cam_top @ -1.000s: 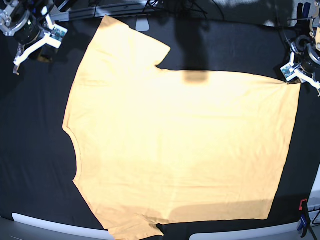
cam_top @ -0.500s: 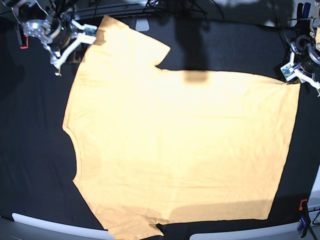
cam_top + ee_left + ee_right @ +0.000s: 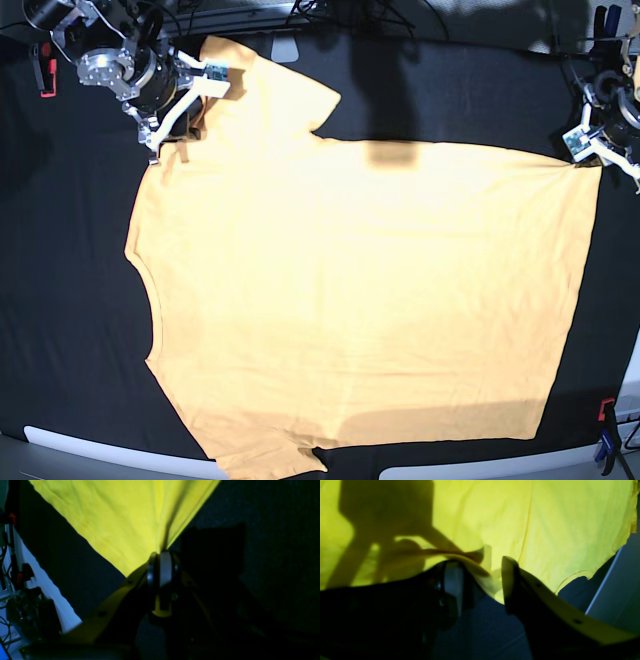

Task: Layout the t-shirt on the table in an organized manner, then fold the t-shirt properly
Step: 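Pull the grasped shoulder corners away from the hem to straighten the shirt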

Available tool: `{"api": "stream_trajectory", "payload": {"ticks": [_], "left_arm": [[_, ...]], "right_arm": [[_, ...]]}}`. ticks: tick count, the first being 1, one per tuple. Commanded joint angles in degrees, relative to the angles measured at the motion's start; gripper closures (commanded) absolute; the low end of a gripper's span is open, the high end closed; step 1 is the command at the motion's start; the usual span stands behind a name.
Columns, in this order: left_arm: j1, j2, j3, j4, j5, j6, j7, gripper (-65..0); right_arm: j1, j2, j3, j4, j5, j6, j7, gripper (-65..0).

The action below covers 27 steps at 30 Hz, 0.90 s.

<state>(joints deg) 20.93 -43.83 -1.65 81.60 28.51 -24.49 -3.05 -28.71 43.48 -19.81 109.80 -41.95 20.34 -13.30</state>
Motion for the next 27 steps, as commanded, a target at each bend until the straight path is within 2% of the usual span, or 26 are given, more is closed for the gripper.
{"api": "stream_trajectory", "payload": {"ticks": [1, 4, 5, 7, 9, 14, 18, 22, 27], "left_arm": [[0.04, -1.11, -0.44, 0.37, -0.02, 0.00, -0.02, 0.0], [0.04, -1.11, -0.44, 0.37, -0.02, 0.00, -0.02, 0.0], [0.04, -1.11, -0.44, 0.37, -0.04, -0.02, 0.00, 0.0], [0.22, -1.14, -0.44, 0.37, -0.04, -0.02, 0.00, 0.0], [0.48, -1.16, -0.44, 0.39, -0.07, 0.02, -0.02, 0.0], [3.98, -3.74, -0.44, 1.97, -5.18, 0.04, -0.17, 0.0], [9.14, -6.99, -0.46, 3.89, -5.20, 0.04, 0.46, 0.0], [14.67, -9.64, -0.55, 5.03, -5.20, 0.04, 1.14, 0.0], [20.17, -10.67, -0.55, 5.81, -3.82, 0.11, 2.19, 0.0]], "right_arm": [[0.04, 0.44, 0.13, 0.42, 0.15, -0.24, 0.33, -16.8], [0.85, -0.37, 0.13, 0.42, 0.15, -1.07, 0.42, -1.8], [1.20, -0.79, 0.13, 0.44, 0.13, -1.92, 0.37, 0.0], [1.38, -0.94, 0.13, 0.59, 0.15, -4.98, 0.42, 0.0], [1.03, -0.44, 0.13, 1.22, 0.42, -6.25, 0.26, 0.0], [-2.73, 3.30, 0.48, 4.44, 3.85, -6.29, -5.79, 0.0], [-8.09, 6.14, 1.57, 7.85, 6.67, -6.27, -10.12, 0.0], [-15.89, 7.39, 3.15, 11.69, 6.56, -6.29, -12.63, 0.0], [-25.27, 7.63, 5.11, 16.57, 6.56, -6.29, -14.97, 0.0]]}}
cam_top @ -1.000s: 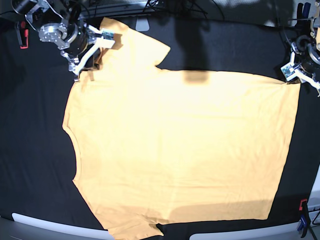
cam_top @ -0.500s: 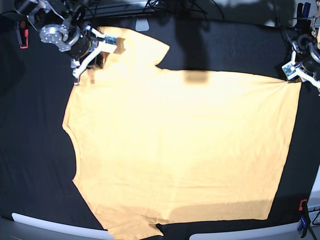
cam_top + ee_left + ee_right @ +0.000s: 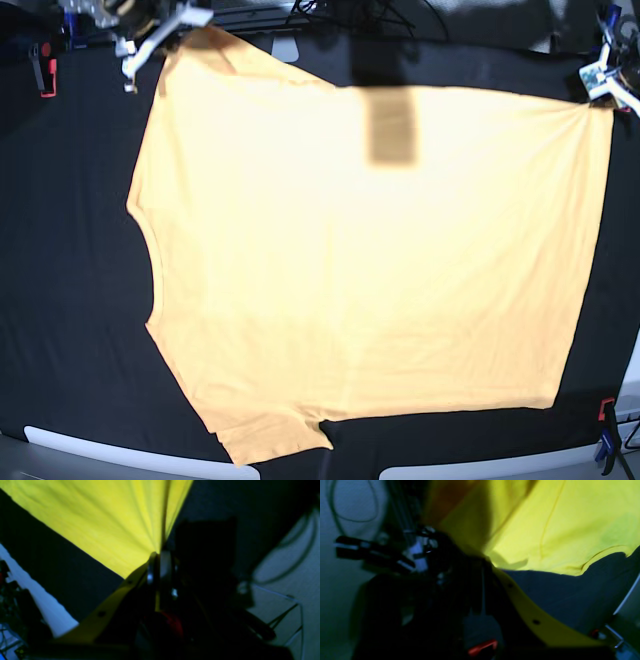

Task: Layout the t-shirt on the table in an organized manner, then fold the t-shirt properly
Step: 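Pull the grasped shoulder corners away from the hem to straighten the shirt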

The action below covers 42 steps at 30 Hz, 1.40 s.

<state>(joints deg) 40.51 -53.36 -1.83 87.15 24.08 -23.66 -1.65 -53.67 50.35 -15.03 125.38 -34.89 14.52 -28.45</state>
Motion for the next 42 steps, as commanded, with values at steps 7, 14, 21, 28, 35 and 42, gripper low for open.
{"api": "stream_trajectory", "payload": {"ticks": [7, 14, 21, 28, 35, 42], "left_arm": [[4.11, -1.09, -0.37, 0.37, 1.40, 3.13, 4.20, 0.0], [3.93, -1.11, -0.37, 0.39, 1.40, 5.07, 4.17, 0.0], [3.93, -1.11, -0.37, 1.40, 1.38, 5.07, 4.20, 0.0], [3.93, -1.11, -0.37, 1.95, 1.38, 5.07, 4.22, 0.0], [3.93, -1.11, -0.37, 1.99, 1.38, 5.07, 4.20, 0.0], [3.96, -1.07, -0.37, 1.99, 1.38, 5.07, 4.22, 0.0]], "right_arm": [[-7.34, 0.63, 0.39, 2.60, -4.26, -0.52, -2.73, 0.0], [-7.17, 0.61, 0.39, 2.62, -6.95, -7.28, -2.93, 0.0], [-6.12, 0.57, 0.37, 2.47, -6.73, -6.38, -0.11, -28.4], [-1.68, -1.33, 0.17, 1.88, -6.78, -5.51, 5.42, -28.1], [3.26, -1.31, -5.25, -0.52, -9.94, -0.04, 5.05, -26.7], [10.10, -2.14, -11.65, -2.91, -9.94, -0.39, 2.62, -26.2]]}}
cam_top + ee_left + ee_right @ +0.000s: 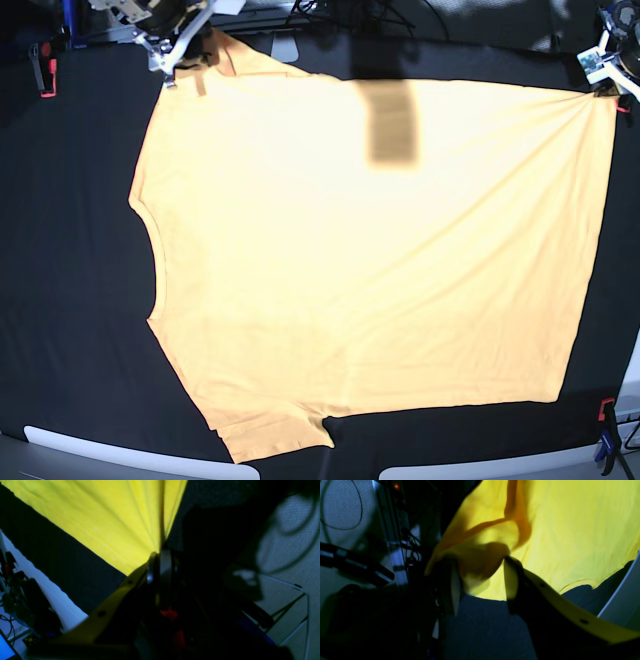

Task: Layout the t-shirt on the table in an organized manner, then fold the t-shirt properly
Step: 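Pull the grasped shoulder corners away from the hem to straighten the shirt, then regrasp the shirt's shoulder edges with both grippers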

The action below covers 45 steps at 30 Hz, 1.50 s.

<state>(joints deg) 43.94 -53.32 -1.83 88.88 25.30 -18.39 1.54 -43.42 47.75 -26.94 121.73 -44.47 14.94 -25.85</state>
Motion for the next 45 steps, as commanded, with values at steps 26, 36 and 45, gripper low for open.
{"api": "stream_trajectory", "payload": {"ticks": [26, 36, 45], "left_arm": [[0.90, -1.16, -0.37, 0.26, 0.15, -0.22, 3.26, 0.0], [0.48, -1.16, -0.39, 0.26, 0.13, -0.17, 3.19, 0.0], [-3.39, 0.35, -0.46, 0.26, -3.48, 3.23, 6.47, 0.0]], "right_arm": [[-12.83, 5.57, -0.50, 9.92, -0.37, -4.63, -7.63, 0.0], [-9.25, 5.09, 1.33, 9.94, -2.71, -9.01, -8.33, 0.0], [1.79, 1.36, 12.72, 9.88, 14.27, -8.79, -6.99, 0.0]]}}
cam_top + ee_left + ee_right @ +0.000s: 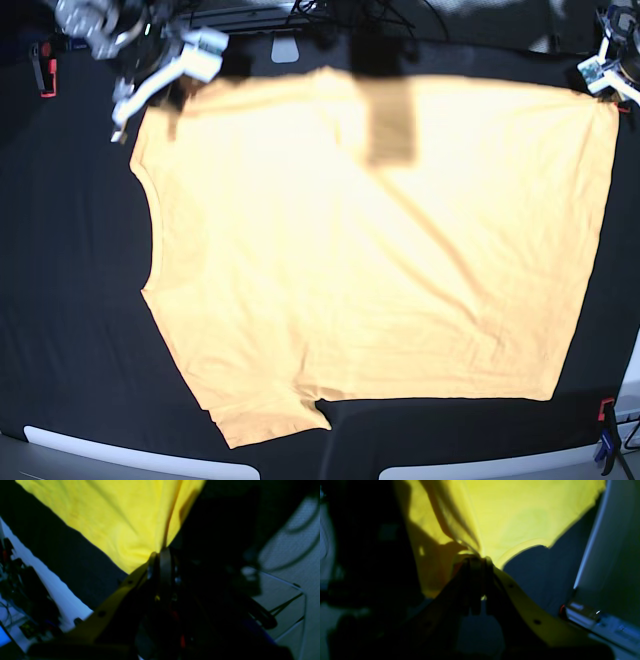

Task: Layout the t-shirt on the table in an organized manner, then fold the t-shirt properly
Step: 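Regrasp the shirt's shoulder edges with both grippers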

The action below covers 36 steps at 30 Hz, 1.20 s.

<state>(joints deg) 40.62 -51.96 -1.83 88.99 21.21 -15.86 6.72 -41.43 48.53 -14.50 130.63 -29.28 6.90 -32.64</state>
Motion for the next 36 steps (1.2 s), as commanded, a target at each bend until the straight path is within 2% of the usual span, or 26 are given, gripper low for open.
{"api": "stream_trajectory", "payload": {"ticks": [1, 5, 9, 11, 16, 21, 28, 32, 36], "left_arm": [[-1.09, -0.55, -0.48, 0.15, -1.07, 1.53, 1.46, 0.0], [-6.21, 2.99, -0.48, 0.15, -4.74, 3.08, 2.97, 0.0], [-10.32, 6.38, -0.48, 0.15, -5.25, 4.09, 4.66, 0.0], [-11.91, 7.50, -0.48, 0.15, -5.25, 5.79, 5.55, 0.0], [-14.67, 9.11, -0.48, 0.15, -5.27, 12.17, 5.75, 0.0], [-16.20, 9.79, -0.48, 0.15, -5.31, 14.60, 6.03, 0.0], [-20.59, 12.24, -0.46, -0.17, -8.90, 14.49, 4.79, 0.0], [-22.45, 14.08, -0.46, -0.20, -8.90, 12.31, 3.41, 0.0], [-24.09, 15.52, -0.46, -0.83, -8.87, 12.02, 2.62, 0.0]], "right_arm": [[0.55, 0.11, 1.33, 0.98, 0.66, -0.42, 0.15, 0.0], [1.75, -2.67, 4.52, 0.87, 4.11, 0.59, 2.25, 0.0], [1.75, -6.14, 7.41, 0.61, 4.46, 0.59, 4.90, 0.0], [1.86, -7.13, 8.41, 0.11, 4.46, 0.59, 5.40, 0.0], [4.11, -9.40, 8.59, -2.14, 5.51, 0.59, 5.70, 0.0], [8.09, -12.87, 8.59, -6.05, 7.45, 0.63, 6.34, 0.0], [13.20, -16.50, 8.48, -12.59, 7.48, 0.63, 7.89, 0.0], [15.19, -16.81, 8.48, -16.06, 9.22, 0.81, 9.73, 0.0], [17.59, -16.81, 8.48, -18.45, 9.22, 0.81, 9.73, 0.0]]}}
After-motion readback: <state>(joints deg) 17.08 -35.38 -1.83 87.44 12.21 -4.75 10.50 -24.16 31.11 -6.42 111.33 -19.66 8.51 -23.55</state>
